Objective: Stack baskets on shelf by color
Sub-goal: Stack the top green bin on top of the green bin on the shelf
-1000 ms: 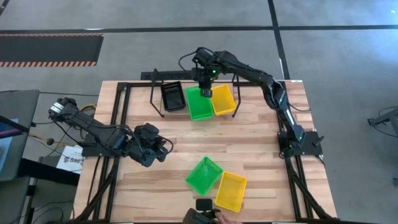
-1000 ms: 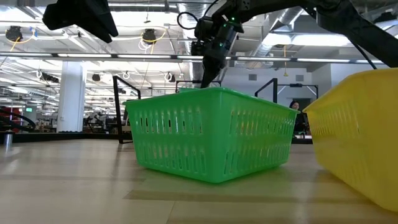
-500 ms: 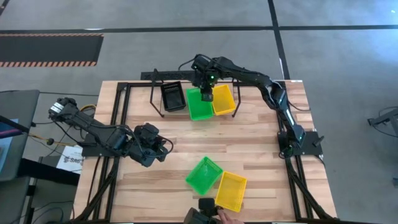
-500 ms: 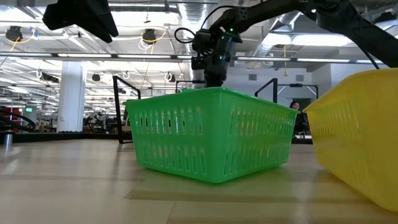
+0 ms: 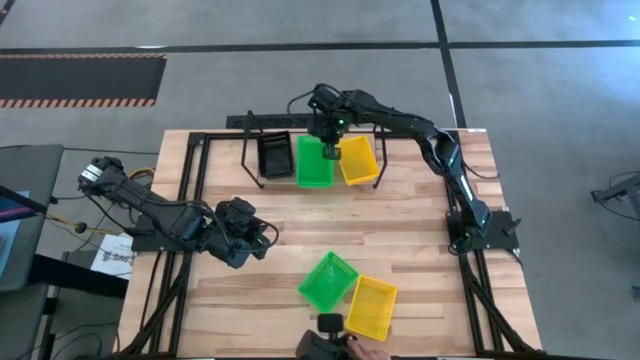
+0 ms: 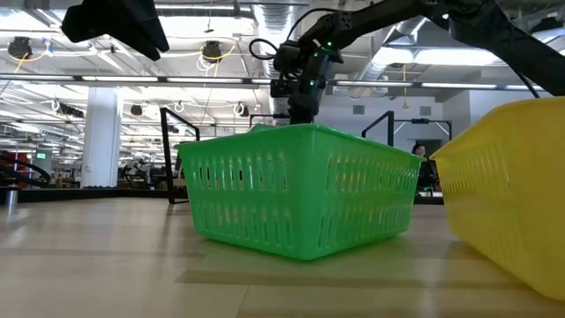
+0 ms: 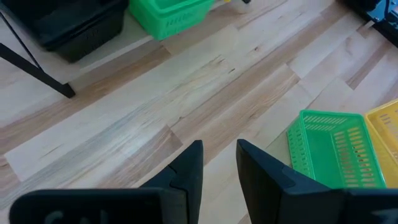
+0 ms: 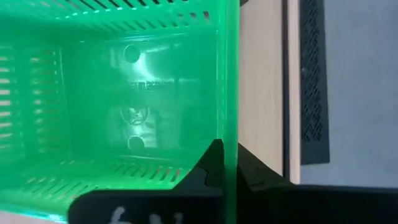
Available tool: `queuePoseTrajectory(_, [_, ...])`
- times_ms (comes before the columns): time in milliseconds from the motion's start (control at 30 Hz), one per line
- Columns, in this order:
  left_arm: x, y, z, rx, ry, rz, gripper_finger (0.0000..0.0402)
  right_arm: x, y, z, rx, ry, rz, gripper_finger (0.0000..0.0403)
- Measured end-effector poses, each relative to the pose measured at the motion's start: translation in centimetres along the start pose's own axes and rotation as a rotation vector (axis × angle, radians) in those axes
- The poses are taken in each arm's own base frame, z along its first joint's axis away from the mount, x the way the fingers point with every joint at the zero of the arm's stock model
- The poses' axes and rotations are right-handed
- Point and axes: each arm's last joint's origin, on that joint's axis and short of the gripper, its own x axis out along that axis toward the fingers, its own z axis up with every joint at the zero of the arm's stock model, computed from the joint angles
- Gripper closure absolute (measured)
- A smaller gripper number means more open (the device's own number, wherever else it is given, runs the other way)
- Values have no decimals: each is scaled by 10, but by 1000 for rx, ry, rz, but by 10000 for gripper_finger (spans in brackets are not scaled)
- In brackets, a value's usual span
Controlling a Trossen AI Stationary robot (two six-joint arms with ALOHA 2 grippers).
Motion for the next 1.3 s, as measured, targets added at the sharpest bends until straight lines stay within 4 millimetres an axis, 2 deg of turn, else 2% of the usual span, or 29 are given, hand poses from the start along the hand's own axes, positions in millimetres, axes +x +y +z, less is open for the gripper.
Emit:
queuePoseTrajectory(267, [0, 0, 0, 0, 0, 0, 318, -2, -3, 5, 34, -50, -29, 395])
queuePoseTrajectory(533, [0, 0, 0, 13, 0, 0, 318, -5, -8, -2, 48, -14, -4, 399])
queuePoseTrajectory(767, [0, 0, 0, 16, -5, 2, 318, -6, -14, -12, 62, -18, 94, 394])
queuePoseTrajectory(933, [0, 0, 0, 16, -5, 2, 318, -7, -15, -7, 53, -48, 69, 356])
queuePoseTrajectory(1167, [0, 0, 0, 16, -6, 2, 318, -23, -1, 7, -18, -28, 22, 283])
queuePoseTrajectory(1300, [0, 0, 0, 16, -6, 2, 318, -37, 6, 20, -58, -76, -12, 251])
